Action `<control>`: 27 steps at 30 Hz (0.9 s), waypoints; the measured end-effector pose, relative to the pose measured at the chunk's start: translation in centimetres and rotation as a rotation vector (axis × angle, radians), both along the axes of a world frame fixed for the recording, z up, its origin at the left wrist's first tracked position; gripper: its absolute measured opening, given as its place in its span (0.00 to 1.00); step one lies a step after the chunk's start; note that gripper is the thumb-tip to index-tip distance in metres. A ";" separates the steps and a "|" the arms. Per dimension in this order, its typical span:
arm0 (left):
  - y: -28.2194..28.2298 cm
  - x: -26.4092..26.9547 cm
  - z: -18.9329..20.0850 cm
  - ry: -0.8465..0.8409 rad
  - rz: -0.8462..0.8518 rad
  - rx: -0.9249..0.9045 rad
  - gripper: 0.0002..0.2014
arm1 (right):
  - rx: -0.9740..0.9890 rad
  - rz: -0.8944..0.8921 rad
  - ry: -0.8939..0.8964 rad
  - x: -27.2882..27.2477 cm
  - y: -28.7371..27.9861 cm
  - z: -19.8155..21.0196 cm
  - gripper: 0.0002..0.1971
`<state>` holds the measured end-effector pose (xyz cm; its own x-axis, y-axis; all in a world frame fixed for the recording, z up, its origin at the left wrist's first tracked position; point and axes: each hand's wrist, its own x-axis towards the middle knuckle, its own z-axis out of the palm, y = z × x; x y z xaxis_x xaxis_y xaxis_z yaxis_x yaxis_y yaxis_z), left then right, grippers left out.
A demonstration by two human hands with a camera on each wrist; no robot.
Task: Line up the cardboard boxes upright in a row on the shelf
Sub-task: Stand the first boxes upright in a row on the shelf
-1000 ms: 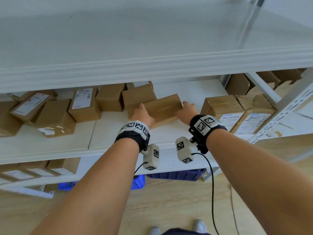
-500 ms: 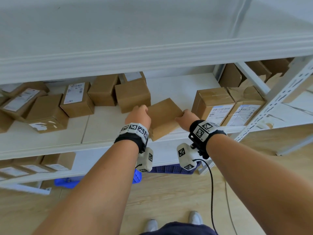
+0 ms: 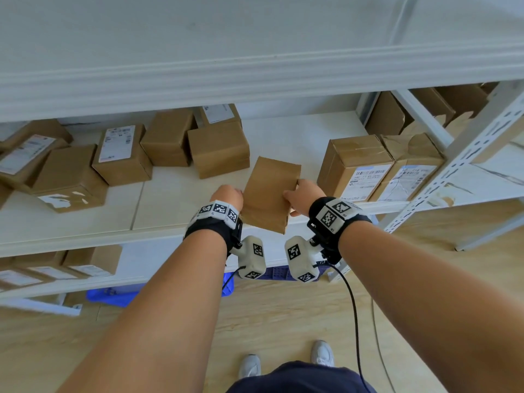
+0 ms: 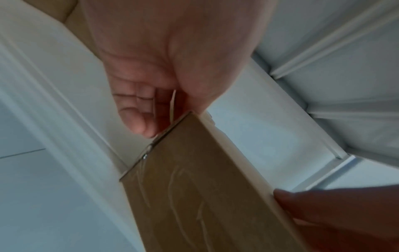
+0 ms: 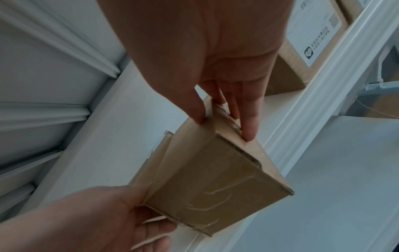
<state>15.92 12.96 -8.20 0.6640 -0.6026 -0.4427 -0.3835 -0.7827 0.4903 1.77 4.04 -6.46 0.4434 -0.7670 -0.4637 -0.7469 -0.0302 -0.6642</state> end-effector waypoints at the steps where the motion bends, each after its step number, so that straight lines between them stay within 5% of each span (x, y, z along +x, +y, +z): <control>1: 0.3 -0.2 0.0 0.038 0.010 -0.036 0.19 | -0.005 0.012 0.012 0.1 0.1 0.1 0.16; 6: 1.4 0.2 0.2 0.296 0.131 -0.176 0.25 | 0.018 0.009 0.000 0.3 0.3 0.4 0.19; 12: 2.3 1.2 1.6 0.356 0.211 -0.363 0.34 | -0.107 0.024 0.082 0.7 0.4 0.9 0.21; 20: 0.8 -0.5 2.6 0.309 0.102 -0.412 0.17 | -0.169 0.047 0.043 0.5 0.3 1.1 0.16; 27: -0.5 -1.2 2.7 0.573 0.277 -0.495 0.20 | -0.025 0.038 0.045 -0.1 0.2 1.9 0.25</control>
